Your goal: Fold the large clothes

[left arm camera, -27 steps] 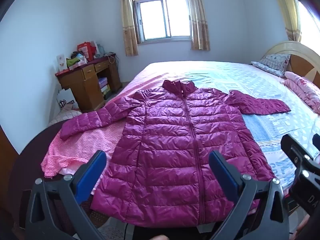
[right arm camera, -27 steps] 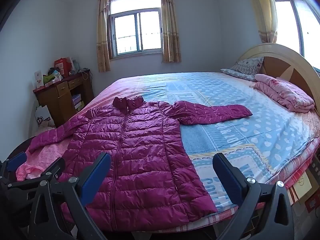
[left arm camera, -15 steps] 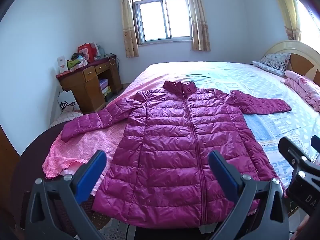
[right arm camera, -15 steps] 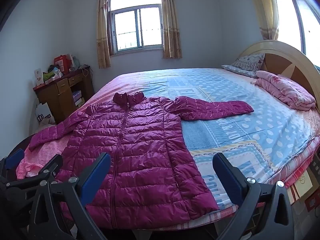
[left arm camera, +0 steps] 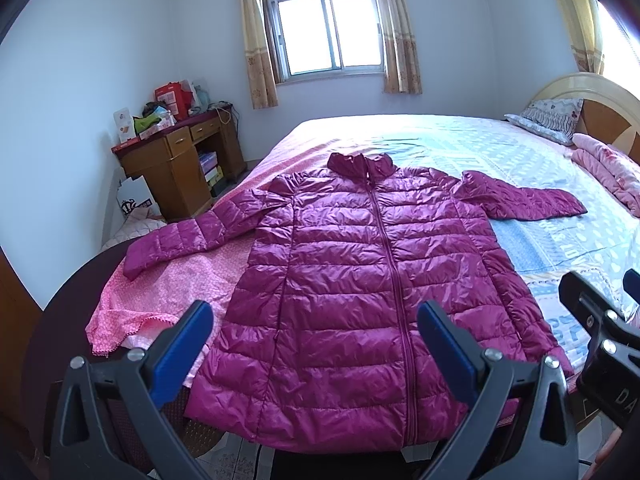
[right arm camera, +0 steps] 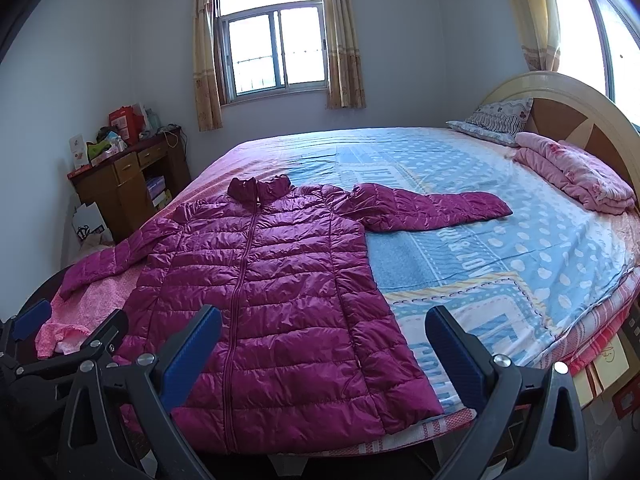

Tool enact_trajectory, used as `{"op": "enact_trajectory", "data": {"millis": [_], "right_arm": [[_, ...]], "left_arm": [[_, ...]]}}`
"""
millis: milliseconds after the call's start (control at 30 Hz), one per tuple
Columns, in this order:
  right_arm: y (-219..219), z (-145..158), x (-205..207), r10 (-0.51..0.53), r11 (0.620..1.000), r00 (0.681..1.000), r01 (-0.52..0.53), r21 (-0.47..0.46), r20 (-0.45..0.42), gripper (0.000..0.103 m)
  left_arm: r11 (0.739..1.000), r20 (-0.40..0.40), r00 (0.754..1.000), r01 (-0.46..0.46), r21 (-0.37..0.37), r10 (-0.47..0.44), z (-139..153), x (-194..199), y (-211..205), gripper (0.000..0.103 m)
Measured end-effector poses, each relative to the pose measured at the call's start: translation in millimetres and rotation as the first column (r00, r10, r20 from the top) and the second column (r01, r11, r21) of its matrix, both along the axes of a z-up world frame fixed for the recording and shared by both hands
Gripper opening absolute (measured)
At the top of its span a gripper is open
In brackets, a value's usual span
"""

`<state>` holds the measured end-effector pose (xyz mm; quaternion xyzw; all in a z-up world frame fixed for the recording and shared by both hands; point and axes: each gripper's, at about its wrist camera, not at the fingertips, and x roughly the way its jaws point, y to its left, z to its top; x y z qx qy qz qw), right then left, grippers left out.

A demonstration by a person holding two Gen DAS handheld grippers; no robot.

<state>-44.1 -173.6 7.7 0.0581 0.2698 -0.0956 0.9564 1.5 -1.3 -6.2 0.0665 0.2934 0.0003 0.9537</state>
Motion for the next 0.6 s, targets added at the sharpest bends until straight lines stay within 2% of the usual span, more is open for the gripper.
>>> {"op": "enact_trajectory", "data": {"millis": [600], "right_arm": [[-1.2,-3.3,1.7,0.002,1.0,1.0,-0.002,0.015,-0.009,0.102]], "left_arm": [[1.0,0.001,1.0,-0.001,-0.001,0.001,-0.5,-0.3,-0.2,0.103]]}}
